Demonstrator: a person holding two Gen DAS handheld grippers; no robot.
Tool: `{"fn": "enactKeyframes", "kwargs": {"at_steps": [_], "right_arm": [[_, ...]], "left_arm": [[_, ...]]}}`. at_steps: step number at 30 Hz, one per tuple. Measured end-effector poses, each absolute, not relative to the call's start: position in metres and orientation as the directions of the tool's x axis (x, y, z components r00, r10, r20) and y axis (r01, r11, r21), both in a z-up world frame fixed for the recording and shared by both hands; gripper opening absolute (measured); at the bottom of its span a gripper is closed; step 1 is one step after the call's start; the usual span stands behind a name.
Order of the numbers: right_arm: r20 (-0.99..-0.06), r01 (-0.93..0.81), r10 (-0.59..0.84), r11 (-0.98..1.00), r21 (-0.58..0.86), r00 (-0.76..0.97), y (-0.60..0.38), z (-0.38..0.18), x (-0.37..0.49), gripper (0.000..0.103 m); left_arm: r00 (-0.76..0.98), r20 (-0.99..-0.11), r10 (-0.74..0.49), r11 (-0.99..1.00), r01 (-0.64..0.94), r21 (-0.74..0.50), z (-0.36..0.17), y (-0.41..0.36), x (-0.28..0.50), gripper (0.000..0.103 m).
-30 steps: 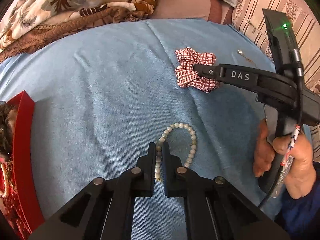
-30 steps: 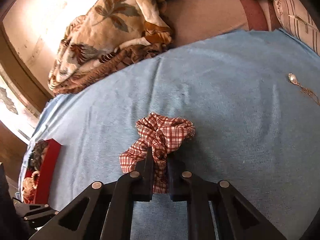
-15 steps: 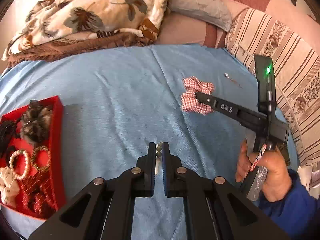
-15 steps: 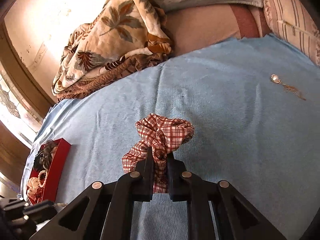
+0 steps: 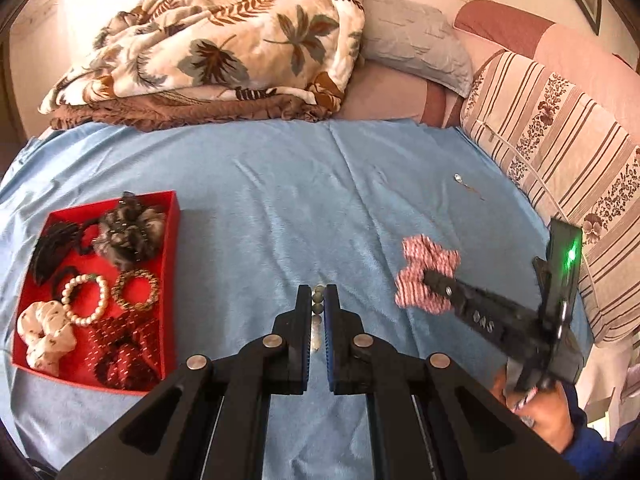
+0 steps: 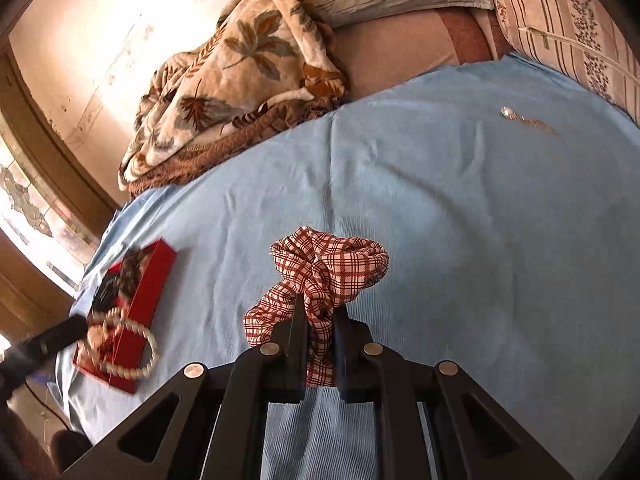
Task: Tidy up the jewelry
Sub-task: 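Lift the pearl strand with the left tool while the right tool lifts the checked scrunchie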
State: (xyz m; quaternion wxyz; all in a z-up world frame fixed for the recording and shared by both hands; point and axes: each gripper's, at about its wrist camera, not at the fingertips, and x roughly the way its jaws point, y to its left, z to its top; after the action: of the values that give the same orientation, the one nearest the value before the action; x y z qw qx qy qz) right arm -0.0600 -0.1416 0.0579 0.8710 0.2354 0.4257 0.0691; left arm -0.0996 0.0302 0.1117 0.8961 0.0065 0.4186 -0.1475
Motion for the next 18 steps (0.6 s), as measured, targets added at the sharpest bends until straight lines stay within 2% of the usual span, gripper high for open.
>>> {"fn": "enactKeyframes", "kwargs": {"at_steps": [18], "right_arm": [[-0.768,0.043,0.246,0.941,0.335,0.591,-0.111,0.075,-0.117,0.012]], "left_arm": [[0.706,-0.699,-0.109,0.99,0.141,-0.012,0.132,0.082,-0.137,0.005]]}}
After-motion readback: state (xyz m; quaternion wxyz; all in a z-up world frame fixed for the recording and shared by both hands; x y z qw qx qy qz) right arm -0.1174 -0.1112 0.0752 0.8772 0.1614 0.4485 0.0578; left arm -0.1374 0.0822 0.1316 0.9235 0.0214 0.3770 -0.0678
